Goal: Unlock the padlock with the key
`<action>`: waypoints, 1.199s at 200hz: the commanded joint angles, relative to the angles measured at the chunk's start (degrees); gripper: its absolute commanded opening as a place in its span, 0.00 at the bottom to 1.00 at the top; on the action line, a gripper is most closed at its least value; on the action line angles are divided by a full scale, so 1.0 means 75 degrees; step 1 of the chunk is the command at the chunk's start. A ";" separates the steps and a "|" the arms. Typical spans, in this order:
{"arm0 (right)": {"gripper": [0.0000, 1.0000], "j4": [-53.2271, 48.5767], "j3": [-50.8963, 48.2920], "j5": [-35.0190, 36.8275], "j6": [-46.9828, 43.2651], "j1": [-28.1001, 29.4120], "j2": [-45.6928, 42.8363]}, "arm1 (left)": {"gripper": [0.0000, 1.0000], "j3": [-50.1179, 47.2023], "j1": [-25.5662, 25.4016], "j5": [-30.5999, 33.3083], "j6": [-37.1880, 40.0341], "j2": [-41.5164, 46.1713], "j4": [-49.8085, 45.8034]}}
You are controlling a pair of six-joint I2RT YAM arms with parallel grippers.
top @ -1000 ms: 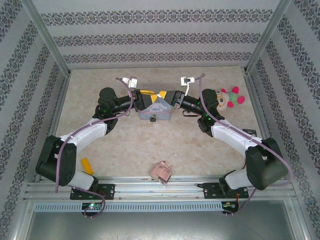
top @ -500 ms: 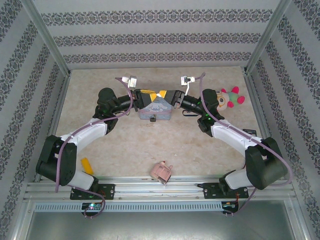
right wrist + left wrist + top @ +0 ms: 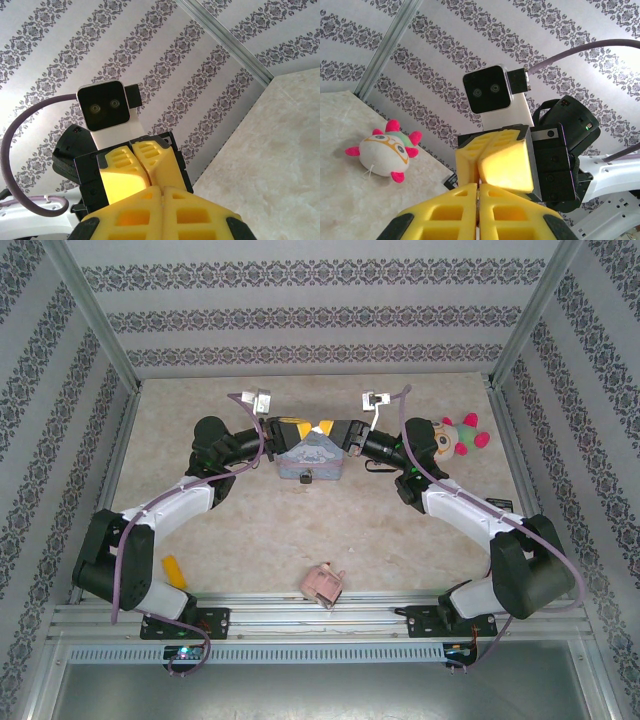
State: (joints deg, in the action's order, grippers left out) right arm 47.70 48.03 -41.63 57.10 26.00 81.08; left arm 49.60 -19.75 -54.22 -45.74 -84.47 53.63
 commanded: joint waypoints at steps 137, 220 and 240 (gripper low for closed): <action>0.00 0.0495 0.0352 -0.0133 0.0101 0.0155 0.0289 | 0.13 0.0031 0.0068 -0.0468 -0.0302 -0.0256 0.0805; 0.00 0.0519 0.0405 -0.0133 0.0121 0.0155 0.0371 | 0.15 0.0031 0.0102 -0.0431 -0.0359 -0.0306 0.0914; 0.00 0.0519 0.0370 -0.0110 0.0122 0.0143 0.0366 | 0.26 -0.0038 0.0179 -0.0326 -0.0358 -0.0235 0.0936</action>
State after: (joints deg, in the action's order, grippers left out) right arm 48.73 49.28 -41.65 57.80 26.87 83.33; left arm 49.60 -19.35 -56.55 -48.23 -86.61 56.31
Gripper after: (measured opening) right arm 0.062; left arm 0.202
